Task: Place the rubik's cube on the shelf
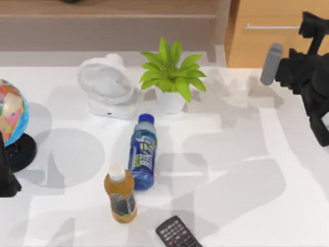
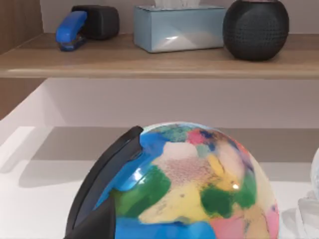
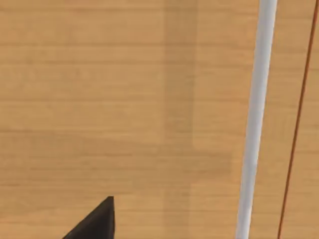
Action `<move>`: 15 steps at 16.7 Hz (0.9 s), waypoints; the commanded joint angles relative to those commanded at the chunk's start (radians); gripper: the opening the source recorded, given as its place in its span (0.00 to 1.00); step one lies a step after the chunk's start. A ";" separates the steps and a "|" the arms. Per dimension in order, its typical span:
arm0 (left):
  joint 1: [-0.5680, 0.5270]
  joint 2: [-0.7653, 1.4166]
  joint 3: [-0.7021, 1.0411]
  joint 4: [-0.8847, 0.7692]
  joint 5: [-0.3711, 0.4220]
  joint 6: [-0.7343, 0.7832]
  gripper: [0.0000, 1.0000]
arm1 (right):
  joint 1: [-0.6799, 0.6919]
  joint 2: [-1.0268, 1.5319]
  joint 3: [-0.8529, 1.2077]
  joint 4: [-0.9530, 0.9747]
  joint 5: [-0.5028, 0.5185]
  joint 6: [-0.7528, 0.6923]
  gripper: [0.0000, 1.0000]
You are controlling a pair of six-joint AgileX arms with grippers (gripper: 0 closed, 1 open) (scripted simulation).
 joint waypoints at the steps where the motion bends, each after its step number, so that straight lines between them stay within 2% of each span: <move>1: 0.000 0.000 0.000 0.000 0.000 0.000 1.00 | 0.000 0.000 0.000 0.000 0.000 0.000 1.00; 15: 0.000 0.000 0.000 0.000 0.000 0.000 1.00 | -0.013 0.052 0.117 -0.065 -0.012 -0.001 1.00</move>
